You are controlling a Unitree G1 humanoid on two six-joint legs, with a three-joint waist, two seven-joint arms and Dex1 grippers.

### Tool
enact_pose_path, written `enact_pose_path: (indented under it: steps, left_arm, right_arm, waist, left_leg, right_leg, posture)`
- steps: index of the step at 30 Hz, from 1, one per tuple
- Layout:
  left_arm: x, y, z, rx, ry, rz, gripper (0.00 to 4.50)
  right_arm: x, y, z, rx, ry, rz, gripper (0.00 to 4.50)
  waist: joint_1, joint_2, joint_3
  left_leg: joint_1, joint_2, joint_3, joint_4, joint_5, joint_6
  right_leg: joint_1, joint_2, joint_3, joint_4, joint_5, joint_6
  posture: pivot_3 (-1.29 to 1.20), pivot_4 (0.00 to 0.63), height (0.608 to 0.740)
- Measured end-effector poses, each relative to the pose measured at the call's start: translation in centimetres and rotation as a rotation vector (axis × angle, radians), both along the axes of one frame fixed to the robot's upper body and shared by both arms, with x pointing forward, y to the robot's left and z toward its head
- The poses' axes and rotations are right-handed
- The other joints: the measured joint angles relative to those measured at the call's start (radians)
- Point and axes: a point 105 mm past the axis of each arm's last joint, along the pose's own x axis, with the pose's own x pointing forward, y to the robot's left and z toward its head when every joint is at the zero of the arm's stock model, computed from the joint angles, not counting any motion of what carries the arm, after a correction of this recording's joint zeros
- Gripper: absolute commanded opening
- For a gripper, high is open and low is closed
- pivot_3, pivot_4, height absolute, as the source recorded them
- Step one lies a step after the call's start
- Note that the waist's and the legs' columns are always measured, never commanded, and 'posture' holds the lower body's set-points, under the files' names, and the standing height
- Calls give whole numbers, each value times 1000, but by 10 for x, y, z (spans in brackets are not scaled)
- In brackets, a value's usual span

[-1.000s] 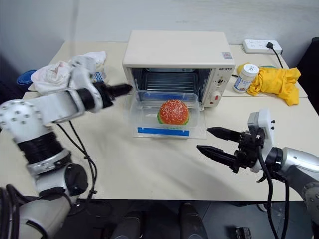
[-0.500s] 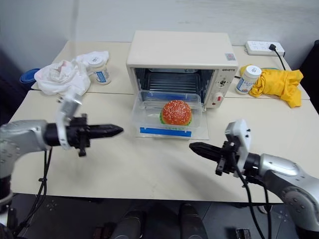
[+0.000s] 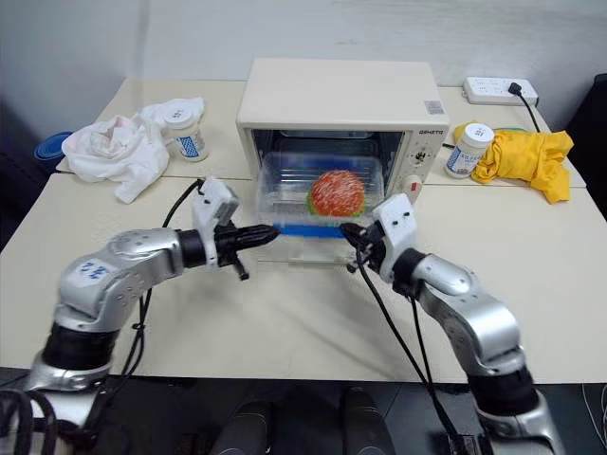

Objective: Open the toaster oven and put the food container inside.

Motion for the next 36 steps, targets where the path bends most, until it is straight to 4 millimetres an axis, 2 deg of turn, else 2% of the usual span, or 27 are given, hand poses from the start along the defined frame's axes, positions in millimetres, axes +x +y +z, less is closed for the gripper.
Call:
enact_pose_path:
  steps: [2,5,7,11,15,18,21,25,27,29,32,35,36]
  left_arm:
    - [8,-6,2,-24,-11,37,37]
    - [30,-6,13,-57,-53,148,37]
    - [35,-11,20,-78,-78,171,37]
    - [43,-22,20,-89,-84,179,37]
    - [50,-19,25,-82,-106,201,37]
    - [50,-8,31,-83,-116,190,37]
    - [48,22,40,-91,-120,217,37]
    - [23,79,57,-61,-126,200,37]
    - [2,88,66,-47,-118,107,37]
    - [-18,91,72,-20,-115,12,425]
    - [-50,103,68,61,-43,-130,1252]
    - [-77,114,65,143,50,-250,2178]
    - [-84,114,66,176,66,-289,2474]
  right_arm:
    - [10,0,2,11,-15,-40,0]
    - [30,-2,5,16,-36,-92,0]
    - [42,-3,7,14,-52,-118,0]
    - [64,-9,5,-8,-56,-168,0]
    - [69,-11,15,17,-81,-156,0]
    - [55,-19,24,36,-114,-124,0]
    - [31,-26,21,38,-95,-66,0]
    - [-32,-53,-1,20,78,62,0]
    - [-56,-54,-5,26,141,131,0]
    - [-70,-51,-8,26,185,179,0]
    - [-82,-52,-21,10,250,191,0]
    - [-77,-53,-38,-9,297,151,0]
    - [-73,-52,-43,-12,304,130,0]
  waist:
    - [0,0,0]
    - [0,0,0]
    - [-1,0,0]
    - [-2,0,0]
    - [-7,0,0]
    - [-11,0,0]
    - [-20,0,0]
    - [-25,1,0]
    - [-25,0,0]
    - [-25,0,0]
    - [-27,0,0]
    - [-27,0,0]
    - [-26,0,0]
  left_leg:
    - [-1,0,0,-1,0,0]
    - [0,0,0,0,0,0]
    - [0,0,1,0,0,0]
    - [-1,0,1,-1,1,-1]
    - [-2,0,1,-3,1,-2]
    - [-5,0,1,-3,2,-3]
    - [-6,0,1,-4,1,-3]
    - [-6,1,1,-5,0,-1]
    - [-5,1,2,-4,0,-1]
    - [2,1,1,-3,0,0]
    - [8,2,2,-4,0,0]
    - [8,2,3,-4,0,1]
    - [8,2,3,-4,0,1]
  right_leg:
    - [-1,0,0,0,0,0]
    - [-1,0,0,1,0,0]
    - [-1,0,0,1,0,0]
    - [-2,0,0,1,0,0]
    - [-4,0,0,2,0,0]
    - [-7,-1,0,5,0,0]
    - [-9,-1,0,5,0,0]
    - [-10,-1,0,5,0,0]
    - [-9,-1,1,4,-1,0]
    - [0,0,0,1,-1,-1]
    - [4,1,0,0,-3,-5]
    - [4,1,0,0,-12,-21]
    - [4,1,0,0,-12,-21]
  posture:
    - [0,150,740]
    - [0,150,740]
    - [0,150,740]
    - [0,150,740]
    - [0,150,740]
    - [0,150,740]
    - [0,150,740]
    - [0,150,740]
    - [0,150,740]
    - [0,150,740]
    - [0,150,740]
    - [0,150,740]
    - [0,150,740]
